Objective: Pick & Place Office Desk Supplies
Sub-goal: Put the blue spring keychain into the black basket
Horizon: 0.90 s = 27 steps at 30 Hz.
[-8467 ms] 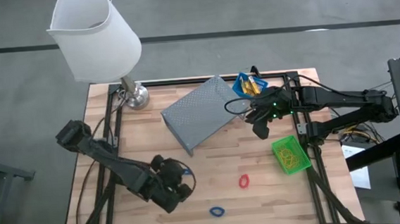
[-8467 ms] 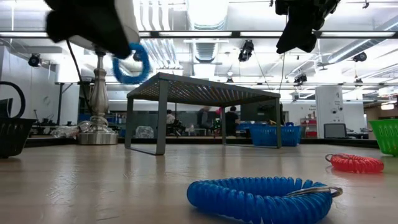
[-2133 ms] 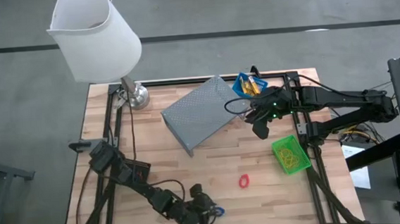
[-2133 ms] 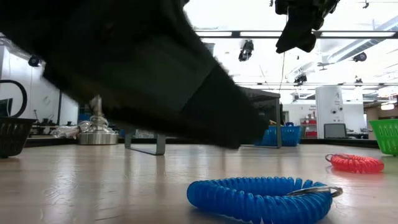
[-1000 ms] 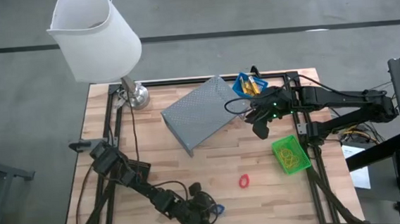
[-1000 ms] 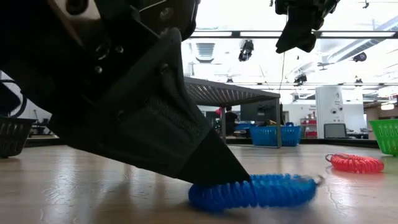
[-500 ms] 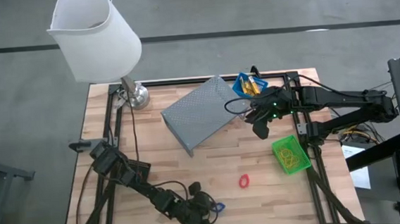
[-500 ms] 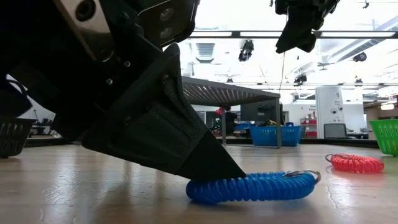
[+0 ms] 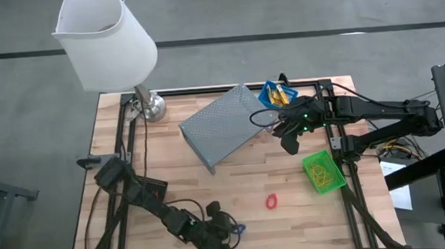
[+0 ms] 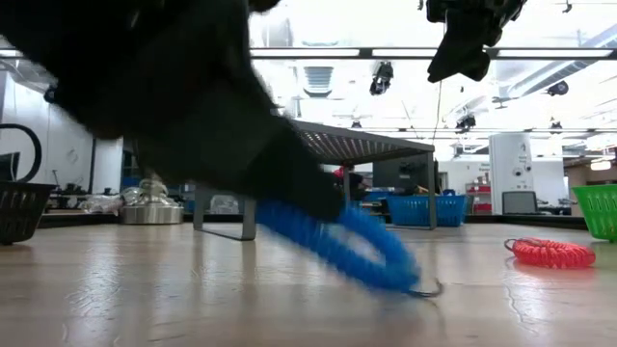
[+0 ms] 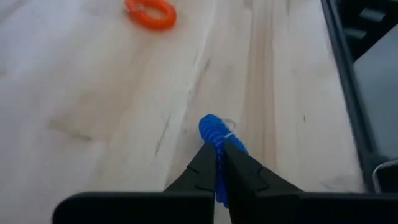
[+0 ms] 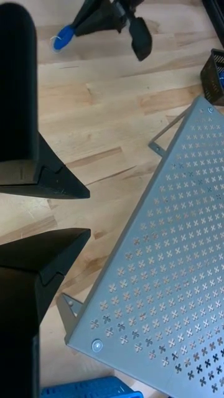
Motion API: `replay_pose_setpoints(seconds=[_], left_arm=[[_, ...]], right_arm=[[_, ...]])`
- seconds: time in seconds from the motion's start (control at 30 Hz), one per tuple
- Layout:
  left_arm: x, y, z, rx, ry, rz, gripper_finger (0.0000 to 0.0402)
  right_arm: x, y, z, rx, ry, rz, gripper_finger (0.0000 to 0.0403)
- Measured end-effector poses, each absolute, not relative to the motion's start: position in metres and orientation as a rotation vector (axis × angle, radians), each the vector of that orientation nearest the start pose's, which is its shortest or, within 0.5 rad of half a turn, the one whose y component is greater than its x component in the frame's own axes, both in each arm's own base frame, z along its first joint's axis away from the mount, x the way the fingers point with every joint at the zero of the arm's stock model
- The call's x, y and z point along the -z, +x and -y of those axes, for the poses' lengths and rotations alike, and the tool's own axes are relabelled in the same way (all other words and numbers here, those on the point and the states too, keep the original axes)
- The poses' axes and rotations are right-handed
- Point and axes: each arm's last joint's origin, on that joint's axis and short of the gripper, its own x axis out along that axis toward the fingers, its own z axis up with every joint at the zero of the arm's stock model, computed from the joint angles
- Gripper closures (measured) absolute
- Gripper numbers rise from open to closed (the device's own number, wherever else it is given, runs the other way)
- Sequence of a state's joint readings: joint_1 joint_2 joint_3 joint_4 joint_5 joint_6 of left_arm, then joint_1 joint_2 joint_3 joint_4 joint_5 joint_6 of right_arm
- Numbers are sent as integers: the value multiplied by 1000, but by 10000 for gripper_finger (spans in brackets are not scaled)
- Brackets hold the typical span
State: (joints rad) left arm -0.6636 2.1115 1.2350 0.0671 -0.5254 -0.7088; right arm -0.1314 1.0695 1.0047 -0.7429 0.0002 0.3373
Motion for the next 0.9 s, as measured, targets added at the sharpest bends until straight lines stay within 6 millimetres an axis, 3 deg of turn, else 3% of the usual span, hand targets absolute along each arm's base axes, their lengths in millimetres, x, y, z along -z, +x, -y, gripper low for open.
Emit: replay_pose_setpoints(seconds=[0.37, 0.9], left_arm=[[-145, 335, 244, -150, -281, -655, 389], [-225, 282, 202, -359, -336, -785, 388]], right_arm=[[-309, 207, 27, 259, 371, -779, 319], [-309, 207, 27, 259, 371, -779, 319]])
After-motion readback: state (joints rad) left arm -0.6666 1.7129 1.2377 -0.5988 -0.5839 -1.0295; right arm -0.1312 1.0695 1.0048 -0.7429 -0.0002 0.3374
